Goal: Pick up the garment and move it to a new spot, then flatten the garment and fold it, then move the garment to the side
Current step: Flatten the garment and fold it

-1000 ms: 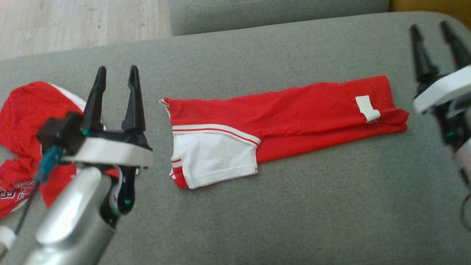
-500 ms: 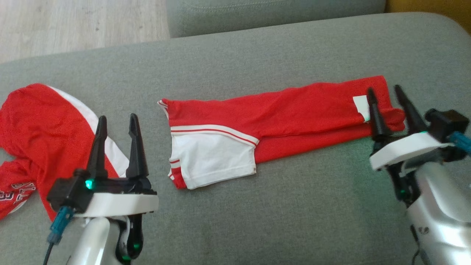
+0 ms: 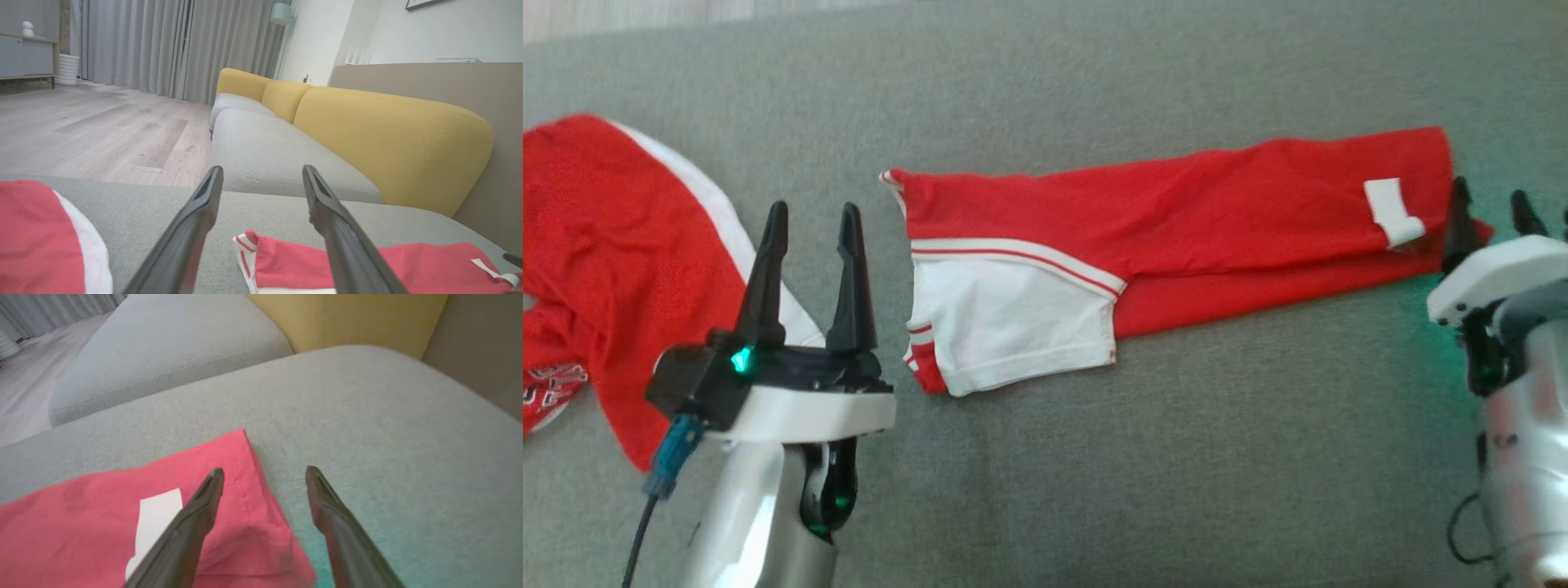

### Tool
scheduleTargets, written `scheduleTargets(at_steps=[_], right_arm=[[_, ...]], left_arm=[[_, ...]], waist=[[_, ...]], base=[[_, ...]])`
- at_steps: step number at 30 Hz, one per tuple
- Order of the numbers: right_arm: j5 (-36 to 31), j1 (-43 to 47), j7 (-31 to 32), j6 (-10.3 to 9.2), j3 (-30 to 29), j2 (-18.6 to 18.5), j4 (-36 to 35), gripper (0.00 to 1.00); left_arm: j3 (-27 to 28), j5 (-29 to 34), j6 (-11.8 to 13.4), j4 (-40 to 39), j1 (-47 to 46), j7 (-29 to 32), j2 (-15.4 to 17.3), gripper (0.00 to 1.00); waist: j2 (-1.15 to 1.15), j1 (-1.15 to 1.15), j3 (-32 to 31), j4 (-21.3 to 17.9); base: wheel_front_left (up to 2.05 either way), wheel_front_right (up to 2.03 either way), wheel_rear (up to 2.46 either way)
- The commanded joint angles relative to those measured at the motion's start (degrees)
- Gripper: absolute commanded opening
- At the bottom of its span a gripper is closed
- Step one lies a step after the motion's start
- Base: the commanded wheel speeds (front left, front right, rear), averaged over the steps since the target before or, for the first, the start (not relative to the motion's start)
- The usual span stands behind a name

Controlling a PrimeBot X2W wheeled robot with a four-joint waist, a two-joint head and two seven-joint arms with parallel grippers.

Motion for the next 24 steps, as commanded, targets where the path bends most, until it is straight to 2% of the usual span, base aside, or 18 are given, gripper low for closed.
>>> scheduleTargets(at_steps=[1,10,16,17,18,24], right_arm=[[-0.9,-1.9,1.1,-0.05,0.0,1.0,-0.9,1.0],[-6.5,-3.1,6.0,-0.05,-6.5,3.6,0.7,1.0],[-7.0,-3.3,7.9,-0.05,-7.1,5.3,0.0,0.99],[-6.8,-3.3,8.2,-0.05,-7.1,5.4,-0.2,0.19],[-6.6,-3.3,8.5,-0.05,-7.0,5.5,-0.4,0.0],[-6.1,-3.3,9.0,-0.05,-8.2,2.7,-3.3,0.0]], left_arm=[[2.6,0.5,-0.2,-1.4,-2.1,-0.3,0.2,1.0],[4.1,1.4,-1.4,-0.8,-4.4,-0.3,-0.8,1.0],[4.7,1.6,-1.8,-0.6,-5.2,-0.3,-1.0,1.0],[4.8,1.6,-1.9,-0.6,-5.2,-0.3,-1.0,1.0],[4.8,1.7,-1.9,-0.5,-5.2,-0.3,-1.0,1.0],[5.0,1.7,-2.1,-0.2,-5.2,-0.3,-1.1,1.0]], waist=[[0.0,-0.01,1.8,0.8],[0.0,-0.01,4.0,1.1],[0.0,-0.01,4.5,0.8],[0.0,-0.01,4.4,0.7],[0.0,-0.01,4.4,0.6],[0.0,-0.01,3.8,0.3]], base=[[0.0,0.0,0.0],[0.0,0.0,0.0],[0.0,0.0,0.0],[0.0,0.0,0.0],[0.0,0.0,0.0],[0.0,0.0,0.0]])
